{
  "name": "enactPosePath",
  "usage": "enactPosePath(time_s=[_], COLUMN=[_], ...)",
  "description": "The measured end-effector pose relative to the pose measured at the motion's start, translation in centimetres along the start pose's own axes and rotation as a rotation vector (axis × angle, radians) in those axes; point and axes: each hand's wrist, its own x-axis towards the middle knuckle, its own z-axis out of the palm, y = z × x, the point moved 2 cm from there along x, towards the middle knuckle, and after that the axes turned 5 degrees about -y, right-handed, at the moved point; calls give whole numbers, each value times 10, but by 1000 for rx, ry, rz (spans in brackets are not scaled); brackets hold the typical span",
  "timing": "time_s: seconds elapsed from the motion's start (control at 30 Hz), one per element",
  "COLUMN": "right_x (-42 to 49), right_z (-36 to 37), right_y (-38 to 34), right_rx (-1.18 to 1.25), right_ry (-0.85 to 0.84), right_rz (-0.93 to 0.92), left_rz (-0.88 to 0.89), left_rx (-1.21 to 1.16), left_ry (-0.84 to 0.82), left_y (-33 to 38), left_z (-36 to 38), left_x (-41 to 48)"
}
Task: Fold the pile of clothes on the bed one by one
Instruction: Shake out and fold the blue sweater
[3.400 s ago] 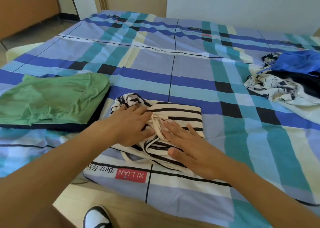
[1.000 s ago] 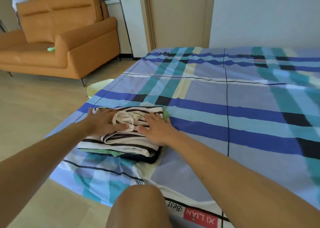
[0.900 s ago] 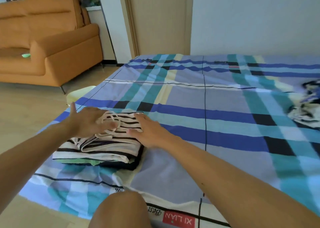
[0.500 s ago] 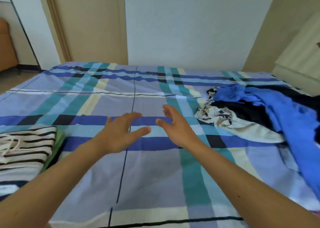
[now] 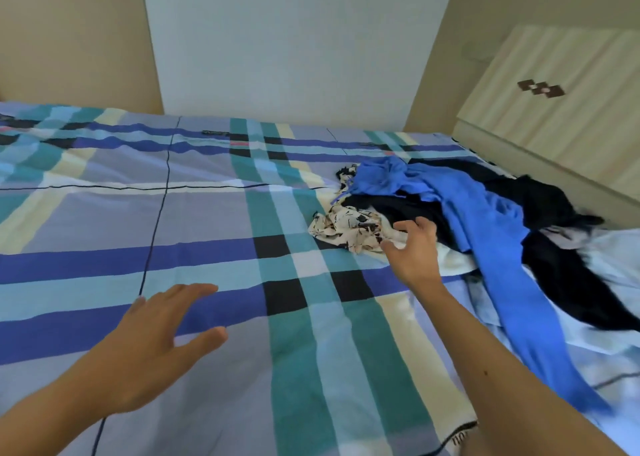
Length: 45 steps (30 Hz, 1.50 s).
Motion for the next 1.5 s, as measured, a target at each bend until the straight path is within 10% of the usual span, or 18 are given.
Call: enactPosePath(time_s=[0.33,0.6,0.83,1.03,1.17,1.3,1.4,1.5], right_x=[14,14,-78,-191,-202,-172,-132,-100], right_z=[-38,-51,-18,25,16,6,19,43], right_y=[114,51,-114,-183,-187,-177,-141,-96], right_rx=[-234,30,453,393,440,610,287,-151], right_ry=[189,337,-83,-785,-1003,-720,-439,-579], right_rz=[496,188,-315,-766,-755,-590,-552,-413], left_rz=[158,12,-94,-187,-198,-228,-255,-259], left_rx=[206,268,-441,-1235,-1097,-939,-944,-955], left_ry=[227,21,-19,-51,-74,51,133,252], left_y=[-26,-19,15,32,19,16,8,-5], left_z=[23,20,11,-7,-7,-16,-35,-55], left_x=[27,18,-3,-9,-19,-22,-24,-27])
